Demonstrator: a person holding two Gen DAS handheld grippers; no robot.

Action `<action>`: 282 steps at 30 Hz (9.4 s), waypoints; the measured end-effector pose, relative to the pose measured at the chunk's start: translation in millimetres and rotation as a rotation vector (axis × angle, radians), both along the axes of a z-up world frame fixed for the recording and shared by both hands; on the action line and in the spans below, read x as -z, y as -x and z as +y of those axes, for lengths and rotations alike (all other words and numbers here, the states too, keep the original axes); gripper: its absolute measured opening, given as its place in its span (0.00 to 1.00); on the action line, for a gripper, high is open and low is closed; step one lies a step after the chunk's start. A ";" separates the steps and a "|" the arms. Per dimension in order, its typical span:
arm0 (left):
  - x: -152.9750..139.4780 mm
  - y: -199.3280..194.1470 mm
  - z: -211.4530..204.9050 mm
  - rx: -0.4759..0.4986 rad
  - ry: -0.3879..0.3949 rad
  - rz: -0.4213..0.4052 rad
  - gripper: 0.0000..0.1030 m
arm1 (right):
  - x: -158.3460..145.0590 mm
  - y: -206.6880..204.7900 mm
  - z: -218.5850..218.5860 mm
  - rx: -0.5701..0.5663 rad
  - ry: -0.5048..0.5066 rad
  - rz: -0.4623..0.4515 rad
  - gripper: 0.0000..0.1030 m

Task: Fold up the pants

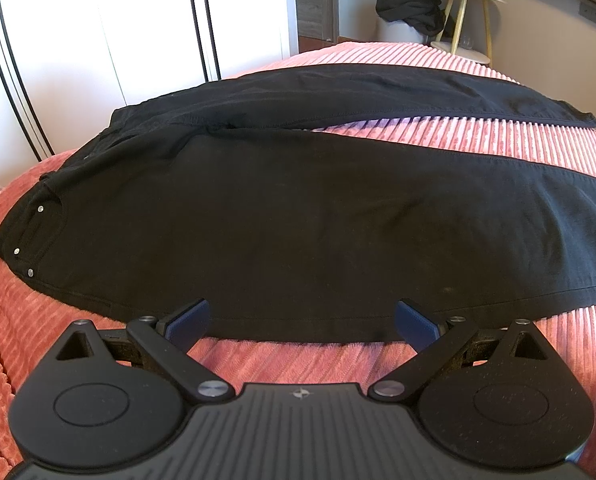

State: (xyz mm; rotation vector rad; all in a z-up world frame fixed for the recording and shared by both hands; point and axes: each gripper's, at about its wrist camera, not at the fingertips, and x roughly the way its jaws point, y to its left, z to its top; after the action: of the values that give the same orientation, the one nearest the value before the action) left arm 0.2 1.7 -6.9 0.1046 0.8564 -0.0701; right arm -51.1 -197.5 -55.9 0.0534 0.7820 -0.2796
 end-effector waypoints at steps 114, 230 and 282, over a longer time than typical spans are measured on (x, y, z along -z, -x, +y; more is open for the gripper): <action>77.3 -156.3 28.2 -0.450 0.052 -0.332 0.96 | -2.2 -303.0 -161.4 0.420 -0.290 -0.271 0.01; 28.4 -165.2 335.4 -0.655 0.671 -0.094 0.38 | 58.8 -2.5 -237.2 0.620 -0.752 -0.307 0.09; 8.6 -75.9 375.2 -0.604 0.546 -0.117 0.13 | 10.9 -17.8 -254.3 0.411 -0.246 -0.293 0.20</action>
State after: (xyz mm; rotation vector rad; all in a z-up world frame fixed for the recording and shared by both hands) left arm 76.1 377.0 -15.4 -0.6553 0.6976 0.2676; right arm -33.2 -451.8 -66.8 0.4808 0.5041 -0.5499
